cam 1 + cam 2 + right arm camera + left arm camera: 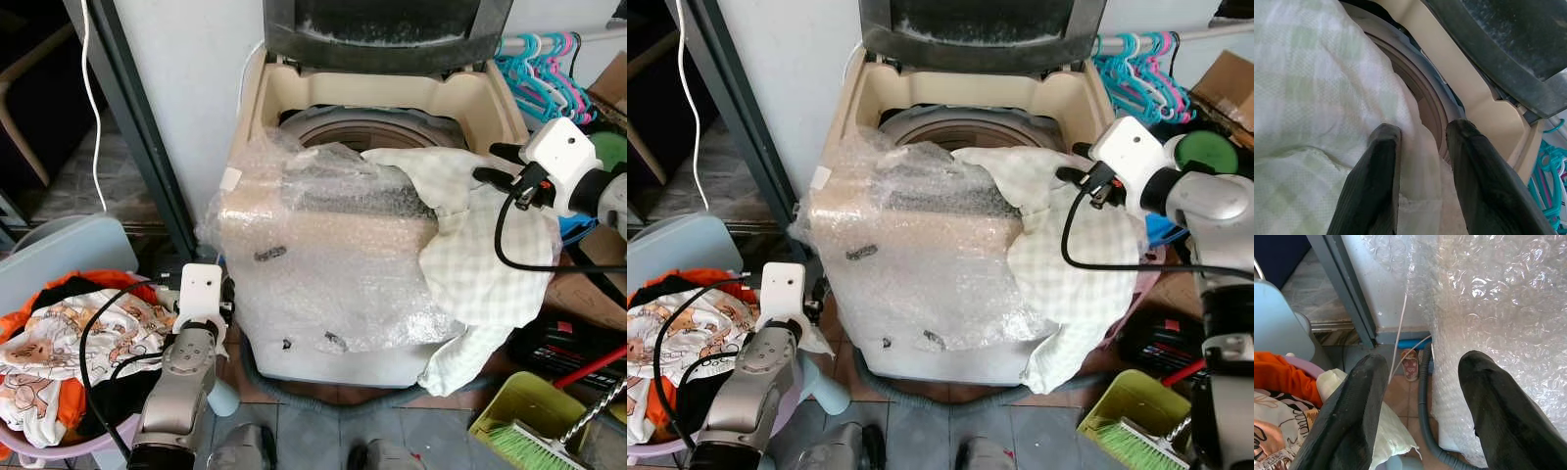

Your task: Clothes washing

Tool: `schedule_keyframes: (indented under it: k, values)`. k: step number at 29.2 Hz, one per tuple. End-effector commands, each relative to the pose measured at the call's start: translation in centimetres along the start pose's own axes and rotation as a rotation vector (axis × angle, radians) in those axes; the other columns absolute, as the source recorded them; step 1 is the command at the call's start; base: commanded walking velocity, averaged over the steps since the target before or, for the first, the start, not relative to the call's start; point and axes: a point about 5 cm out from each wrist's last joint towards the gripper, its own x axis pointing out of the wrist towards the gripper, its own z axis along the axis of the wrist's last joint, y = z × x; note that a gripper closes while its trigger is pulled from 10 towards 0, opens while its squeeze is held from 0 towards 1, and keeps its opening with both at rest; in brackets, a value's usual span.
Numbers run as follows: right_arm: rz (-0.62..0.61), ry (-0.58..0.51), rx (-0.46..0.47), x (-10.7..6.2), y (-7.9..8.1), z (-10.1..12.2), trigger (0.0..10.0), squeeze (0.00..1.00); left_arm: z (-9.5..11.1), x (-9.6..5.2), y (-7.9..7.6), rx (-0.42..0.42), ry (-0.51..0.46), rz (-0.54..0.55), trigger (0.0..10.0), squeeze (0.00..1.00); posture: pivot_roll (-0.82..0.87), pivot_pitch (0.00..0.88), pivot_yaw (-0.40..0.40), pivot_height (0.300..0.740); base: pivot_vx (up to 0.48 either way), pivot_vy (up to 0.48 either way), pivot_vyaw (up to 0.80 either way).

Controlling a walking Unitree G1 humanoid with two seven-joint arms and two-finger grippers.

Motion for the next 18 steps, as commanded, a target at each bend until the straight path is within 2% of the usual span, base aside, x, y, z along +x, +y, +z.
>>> schedule_keyframes:
  k: [1,6,10,12,13,14,15,16,17,18]
  values:
    - [-0.005,-0.011,-0.019,0.2,-0.5,0.5,0.0,0.00,0.2,0.2,0.1,0.004,-0.010,0.012,10.0,0.00,-0.08,0.022,-0.025,0.740,0.000,0.000,0.00]
    - [0.040,-0.002,-0.007,0.4,-0.2,0.2,0.0,0.00,0.2,0.2,0.0,-0.001,-0.009,0.017,10.0,0.00,-0.08,0.017,-0.029,0.740,0.000,0.000,0.00]
    - [0.159,0.033,0.023,0.3,1.2,-0.9,0.0,0.00,0.2,0.2,-0.1,-0.007,-0.012,0.017,10.0,0.00,-0.07,0.015,-0.029,0.740,0.000,0.000,0.00]
    - [0.191,0.020,0.046,0.1,1.3,-0.8,0.0,0.00,0.1,0.3,-0.1,-0.007,-0.011,0.017,10.0,0.00,-0.07,0.015,-0.028,0.740,0.000,0.000,0.00]
    - [0.201,0.008,0.060,0.1,1.2,-0.6,1.3,0.00,0.1,0.3,0.0,-0.006,-0.010,0.017,10.0,0.00,-0.07,0.015,-0.028,0.740,0.000,0.000,0.00]
    - [0.181,-0.041,0.097,0.1,0.7,0.0,10.0,0.00,0.1,0.3,0.0,-0.007,-0.010,0.018,10.0,0.00,-0.07,0.014,-0.028,0.740,0.000,0.000,0.00]
    - [0.149,-0.112,0.159,0.0,0.0,1.0,10.0,0.00,0.1,0.3,0.1,-0.008,-0.009,0.018,10.0,0.00,-0.07,0.014,-0.028,0.740,0.000,0.000,0.00]
    - [0.137,-0.136,0.185,0.0,-0.3,1.3,10.0,0.77,0.1,0.3,0.1,-0.007,-0.008,0.018,10.0,0.00,-0.08,0.014,-0.028,0.740,0.000,0.000,0.00]
    - [0.147,-0.152,0.208,-0.1,-0.4,1.5,10.0,1.00,0.0,0.3,0.1,-0.007,-0.007,0.018,10.0,0.00,-0.08,0.014,-0.028,0.740,0.000,0.000,0.00]
    - [0.156,-0.163,0.222,-0.2,-0.4,1.7,10.0,1.00,0.0,0.3,0.1,-0.007,-0.006,0.019,10.0,0.00,-0.08,0.014,-0.027,0.740,0.000,0.000,0.00]
